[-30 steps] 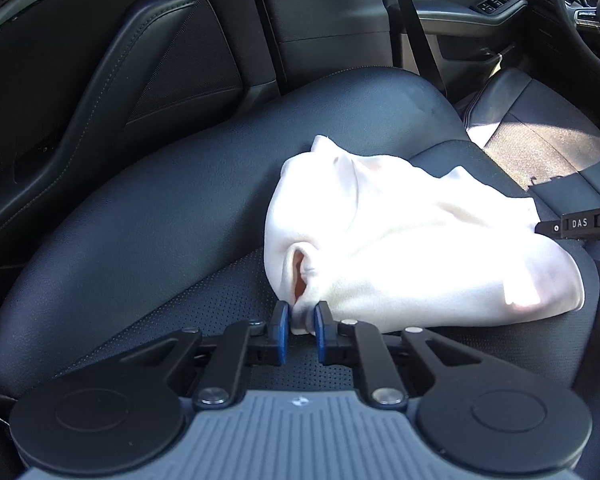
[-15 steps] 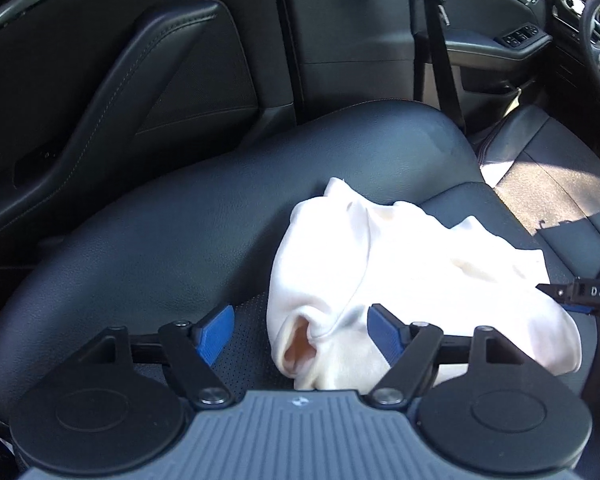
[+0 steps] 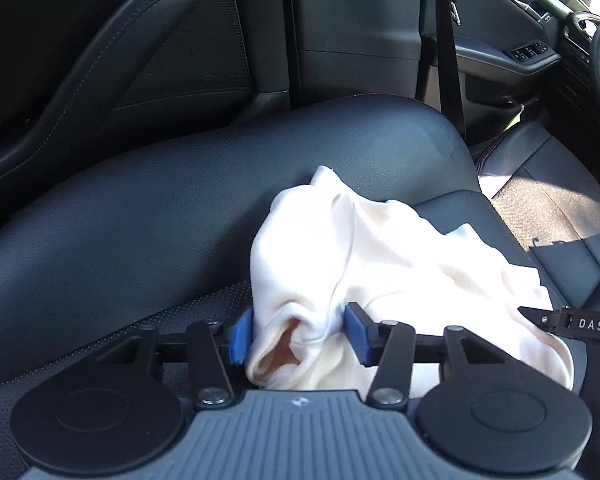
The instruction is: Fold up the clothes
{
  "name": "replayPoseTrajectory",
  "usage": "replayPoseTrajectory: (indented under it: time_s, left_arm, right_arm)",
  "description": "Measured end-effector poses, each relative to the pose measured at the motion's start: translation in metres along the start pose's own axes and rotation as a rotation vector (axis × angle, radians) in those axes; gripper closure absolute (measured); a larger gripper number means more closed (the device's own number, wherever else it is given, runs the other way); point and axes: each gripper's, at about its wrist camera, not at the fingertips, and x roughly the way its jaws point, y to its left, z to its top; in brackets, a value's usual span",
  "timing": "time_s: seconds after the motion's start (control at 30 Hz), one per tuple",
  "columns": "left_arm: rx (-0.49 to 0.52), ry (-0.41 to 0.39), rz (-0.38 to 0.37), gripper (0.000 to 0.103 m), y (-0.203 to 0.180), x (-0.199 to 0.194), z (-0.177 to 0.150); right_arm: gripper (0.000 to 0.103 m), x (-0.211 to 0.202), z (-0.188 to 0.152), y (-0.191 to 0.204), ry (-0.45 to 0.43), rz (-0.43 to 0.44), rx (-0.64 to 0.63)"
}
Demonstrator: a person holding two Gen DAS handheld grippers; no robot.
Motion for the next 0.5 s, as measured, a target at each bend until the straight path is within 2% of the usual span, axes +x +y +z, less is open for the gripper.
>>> replayPoseTrajectory:
  time_s: [0.03,0.07,0.13,0.17,0.27,0.5]
  left_arm:
    - [0.02,-0.002,0.013,0.046,-0.004,0.002,-0.001]
    - [0.037,-0.002,0.017,0.05,-0.007,0.003,-0.001]
    - [0.064,-0.001,0.015,0.067,-0.012,0.004,0.0]
    - [0.06,0.002,-0.002,0.081,-0.011,0.002,0.002]
    - [0.049,-0.012,-0.035,0.086,-0.003,-0.008,0.005]
    - [0.05,-0.094,-0.099,0.088,0.006,-0.055,0.007]
  right_arm:
    - [0.059,0.0,-0.001,0.003,-0.003,-0.007,-0.011]
    - [0.069,0.0,-0.001,0.004,-0.004,0.0,-0.015]
    - [0.082,-0.003,-0.001,0.006,-0.008,0.022,-0.012]
    - [0.086,-0.006,-0.001,0.006,-0.016,0.02,-0.014]
    - [0.088,-0.019,-0.001,0.006,-0.05,0.017,-0.015]
    - [0.088,-0.07,0.001,0.023,-0.146,0.025,-0.056]
